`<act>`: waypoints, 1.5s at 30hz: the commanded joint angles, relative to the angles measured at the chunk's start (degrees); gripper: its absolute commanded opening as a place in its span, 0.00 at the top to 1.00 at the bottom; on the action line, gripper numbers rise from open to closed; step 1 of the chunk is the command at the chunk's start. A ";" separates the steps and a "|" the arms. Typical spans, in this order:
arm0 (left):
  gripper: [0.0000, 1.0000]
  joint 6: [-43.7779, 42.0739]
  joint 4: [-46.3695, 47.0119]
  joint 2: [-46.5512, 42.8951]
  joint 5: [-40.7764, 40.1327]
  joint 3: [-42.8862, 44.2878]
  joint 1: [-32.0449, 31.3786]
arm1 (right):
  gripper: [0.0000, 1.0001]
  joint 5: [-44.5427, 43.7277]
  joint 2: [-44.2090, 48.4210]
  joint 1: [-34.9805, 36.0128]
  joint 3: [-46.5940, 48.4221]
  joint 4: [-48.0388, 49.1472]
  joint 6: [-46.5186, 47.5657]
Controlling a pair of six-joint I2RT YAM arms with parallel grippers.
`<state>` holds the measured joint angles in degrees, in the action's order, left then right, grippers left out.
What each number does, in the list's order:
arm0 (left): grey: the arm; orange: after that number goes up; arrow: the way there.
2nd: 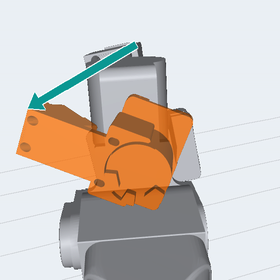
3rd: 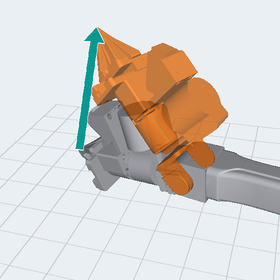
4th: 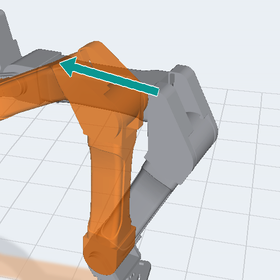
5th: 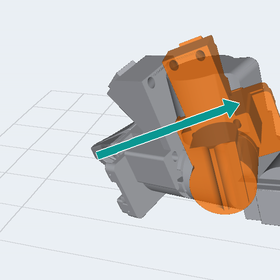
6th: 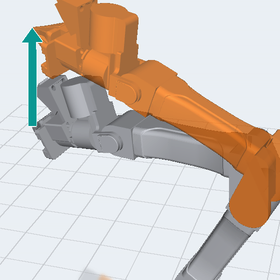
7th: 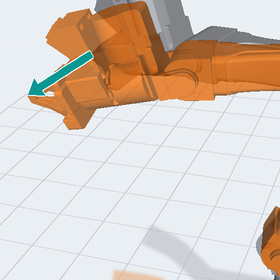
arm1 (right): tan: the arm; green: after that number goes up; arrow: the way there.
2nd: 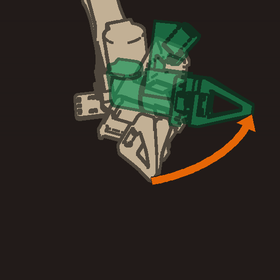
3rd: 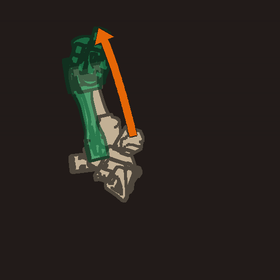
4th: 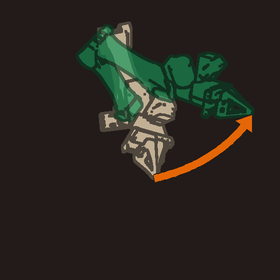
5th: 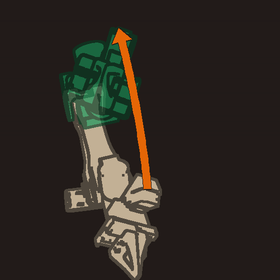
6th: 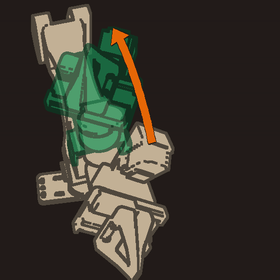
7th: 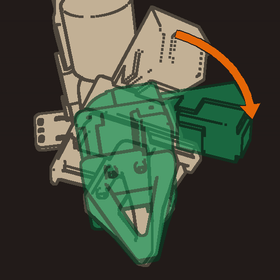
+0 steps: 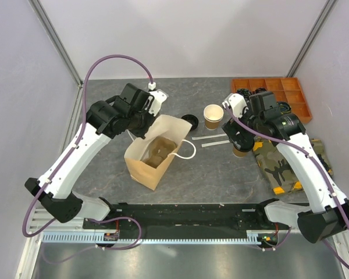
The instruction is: Pack the takeout coffee
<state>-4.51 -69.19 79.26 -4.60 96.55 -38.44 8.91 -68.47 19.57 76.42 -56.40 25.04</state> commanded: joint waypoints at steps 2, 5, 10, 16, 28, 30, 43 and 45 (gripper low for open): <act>0.98 -4.27 -3.94 -0.16 -7.08 4.96 -0.24 | 0.07 -0.03 -1.58 -1.38 -0.22 -0.99 1.68; 0.98 -4.63 -3.76 -0.60 -7.35 3.92 -0.24 | 0.07 0.15 -2.37 -1.82 -0.83 -0.29 1.94; 0.98 -5.42 1.68 -0.52 -8.58 -2.24 -0.32 | 0.05 -0.91 -3.86 -2.43 -2.42 1.38 2.21; 0.98 -3.93 4.67 0.01 -7.18 -4.35 -1.11 | 0.02 -2.58 -5.36 -2.78 -2.59 0.86 2.83; 0.98 -4.80 2.22 2.30 -9.63 2.66 -1.38 | 0.02 -1.52 -6.59 -4.72 -2.51 0.59 3.35; 0.98 -6.02 0.55 2.82 -11.65 4.51 -1.38 | 0.02 -1.35 -6.77 -4.98 -2.51 0.59 3.53; 0.98 -13.41 -1.56 4.14 -20.00 7.95 -1.29 | 0.02 -0.03 -6.50 -7.27 -5.05 1.82 4.58; 0.98 -13.77 -1.39 4.14 -20.45 7.51 -1.12 | 0.02 0.93 -6.33 -7.97 -5.06 1.82 4.58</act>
<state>-14.33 -70.98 83.00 -21.15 102.39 -39.62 8.05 -75.20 12.67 71.66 -55.99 28.99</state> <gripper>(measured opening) 0.023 0.979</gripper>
